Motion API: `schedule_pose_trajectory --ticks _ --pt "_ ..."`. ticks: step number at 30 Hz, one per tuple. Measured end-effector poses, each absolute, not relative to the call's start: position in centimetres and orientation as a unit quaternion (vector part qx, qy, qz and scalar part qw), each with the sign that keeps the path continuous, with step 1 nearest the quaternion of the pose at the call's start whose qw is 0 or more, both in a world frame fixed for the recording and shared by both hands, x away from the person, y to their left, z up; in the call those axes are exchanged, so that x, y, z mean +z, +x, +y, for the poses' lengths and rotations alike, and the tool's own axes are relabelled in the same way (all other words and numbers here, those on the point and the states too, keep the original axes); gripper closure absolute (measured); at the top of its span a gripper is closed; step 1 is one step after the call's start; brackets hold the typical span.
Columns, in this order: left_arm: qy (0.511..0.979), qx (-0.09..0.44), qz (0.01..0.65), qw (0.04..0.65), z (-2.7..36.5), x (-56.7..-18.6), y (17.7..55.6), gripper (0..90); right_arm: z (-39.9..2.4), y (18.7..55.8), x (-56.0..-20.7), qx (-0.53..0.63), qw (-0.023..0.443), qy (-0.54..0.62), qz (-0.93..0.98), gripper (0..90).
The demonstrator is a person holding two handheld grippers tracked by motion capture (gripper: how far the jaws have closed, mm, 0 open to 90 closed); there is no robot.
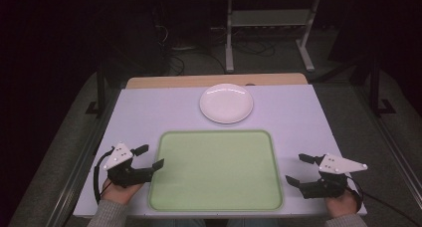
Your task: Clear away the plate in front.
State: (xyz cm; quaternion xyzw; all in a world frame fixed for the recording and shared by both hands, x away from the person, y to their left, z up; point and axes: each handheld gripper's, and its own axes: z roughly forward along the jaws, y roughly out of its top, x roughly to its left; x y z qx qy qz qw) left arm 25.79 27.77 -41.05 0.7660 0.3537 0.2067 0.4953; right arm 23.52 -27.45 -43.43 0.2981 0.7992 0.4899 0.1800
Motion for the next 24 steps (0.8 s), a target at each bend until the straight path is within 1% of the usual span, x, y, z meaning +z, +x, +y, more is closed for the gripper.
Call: schedule_pose_trajectory --ticks 10,21,24 --pt "0.777 0.187 0.347 0.492 26.6 -40.4 27.0 22.3 -27.5 23.5 -43.4 0.490 0.180 0.297 0.799 13.4" --pt "0.788 0.167 0.338 0.487 24.3 -39.4 29.4 23.3 -27.5 23.5 -43.4 0.491 0.180 0.295 0.800 13.4" --pt "0.788 0.170 0.339 0.485 23.6 -39.0 30.0 22.2 -27.5 23.5 -43.4 0.492 0.179 0.293 0.800 13.4"
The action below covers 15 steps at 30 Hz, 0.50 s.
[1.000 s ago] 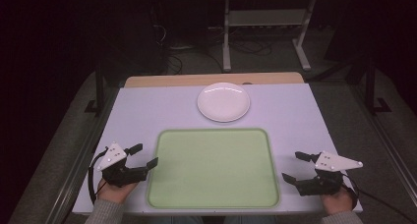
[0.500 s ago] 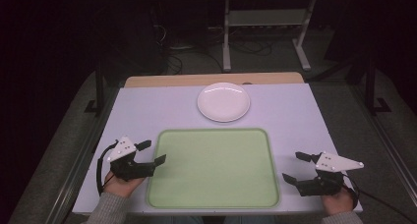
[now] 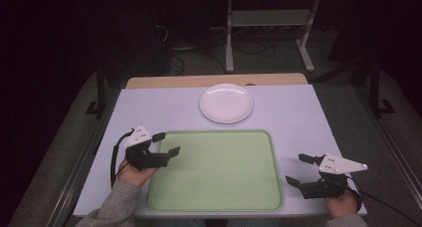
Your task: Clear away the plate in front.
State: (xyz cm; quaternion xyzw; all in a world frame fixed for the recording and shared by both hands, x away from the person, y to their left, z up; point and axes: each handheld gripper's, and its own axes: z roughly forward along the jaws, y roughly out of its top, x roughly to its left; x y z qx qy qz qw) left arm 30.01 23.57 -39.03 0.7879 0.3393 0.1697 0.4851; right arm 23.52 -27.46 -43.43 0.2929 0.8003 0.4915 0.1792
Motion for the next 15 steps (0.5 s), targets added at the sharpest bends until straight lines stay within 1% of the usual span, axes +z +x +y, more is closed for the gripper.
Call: schedule_pose_trajectory --ticks 5,10,13,15 --pt "0.793 0.164 0.336 0.482 22.3 -38.6 31.3 22.5 -27.4 23.5 -43.4 0.493 0.179 0.291 0.800 13.4" --pt "0.797 0.147 0.340 0.478 21.0 -38.5 33.1 23.7 -27.5 23.5 -43.4 0.494 0.179 0.292 0.799 13.4" --pt "0.801 0.148 0.344 0.467 20.3 -38.5 34.0 23.8 -27.5 23.5 -43.4 0.495 0.179 0.291 0.799 13.4" --pt "0.805 0.146 0.345 0.459 19.9 -38.4 34.4 26.0 -27.4 23.5 -43.4 0.495 0.178 0.291 0.799 13.4"
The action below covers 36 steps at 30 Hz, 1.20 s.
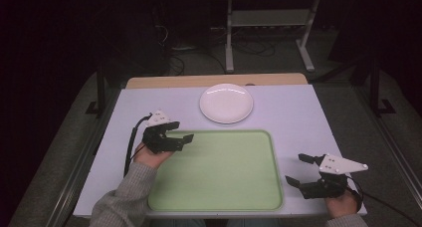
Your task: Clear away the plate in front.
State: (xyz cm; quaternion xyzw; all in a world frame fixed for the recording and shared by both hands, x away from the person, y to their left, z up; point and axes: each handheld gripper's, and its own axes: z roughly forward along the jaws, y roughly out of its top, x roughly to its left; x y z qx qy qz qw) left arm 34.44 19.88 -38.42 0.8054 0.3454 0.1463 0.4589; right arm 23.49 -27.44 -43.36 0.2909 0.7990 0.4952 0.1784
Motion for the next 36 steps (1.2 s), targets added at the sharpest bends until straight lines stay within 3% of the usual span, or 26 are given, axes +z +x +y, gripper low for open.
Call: schedule_pose_trajectory --ticks 16,36 --pt "0.792 0.115 0.368 0.473 17.0 -37.5 38.1 26.0 -27.5 23.5 -43.3 0.500 0.177 0.288 0.797 13.4" --pt "0.696 0.021 0.532 0.481 15.4 -40.1 43.4 30.1 -27.5 23.6 -43.3 0.505 0.175 0.286 0.795 13.4"
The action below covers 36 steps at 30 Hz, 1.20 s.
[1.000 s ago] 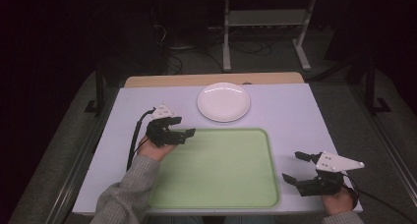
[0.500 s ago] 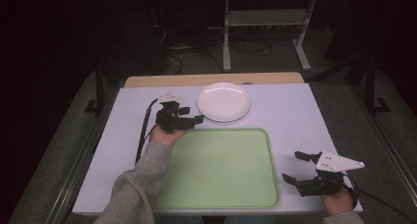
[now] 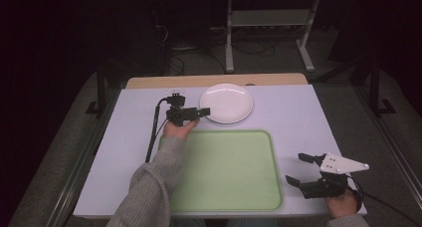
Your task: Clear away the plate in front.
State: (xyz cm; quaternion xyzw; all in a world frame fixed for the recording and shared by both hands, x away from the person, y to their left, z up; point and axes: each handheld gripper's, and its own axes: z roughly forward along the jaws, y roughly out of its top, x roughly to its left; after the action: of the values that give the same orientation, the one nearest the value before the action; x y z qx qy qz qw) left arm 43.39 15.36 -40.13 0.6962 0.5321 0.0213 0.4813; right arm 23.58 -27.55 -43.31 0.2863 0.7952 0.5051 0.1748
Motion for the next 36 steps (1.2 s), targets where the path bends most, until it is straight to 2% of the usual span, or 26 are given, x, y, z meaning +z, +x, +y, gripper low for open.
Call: schedule_pose_trajectory --ticks 7,15,23,36 --pt "0.625 -0.031 0.627 0.464 15.0 -42.1 45.1 34.7 -27.6 23.6 -43.3 0.508 0.174 0.286 0.794 13.4" --pt "0.564 -0.056 0.691 0.448 14.4 -43.4 46.3 38.2 -27.7 23.6 -43.2 0.512 0.174 0.283 0.792 13.4" --pt "0.522 -0.080 0.727 0.438 14.1 -44.5 46.8 42.7 -27.8 23.6 -43.2 0.516 0.174 0.282 0.790 13.4" --pt "0.455 -0.126 0.755 0.456 12.5 -45.8 47.0 46.6 -27.9 23.6 -43.1 0.522 0.176 0.281 0.786 13.4"
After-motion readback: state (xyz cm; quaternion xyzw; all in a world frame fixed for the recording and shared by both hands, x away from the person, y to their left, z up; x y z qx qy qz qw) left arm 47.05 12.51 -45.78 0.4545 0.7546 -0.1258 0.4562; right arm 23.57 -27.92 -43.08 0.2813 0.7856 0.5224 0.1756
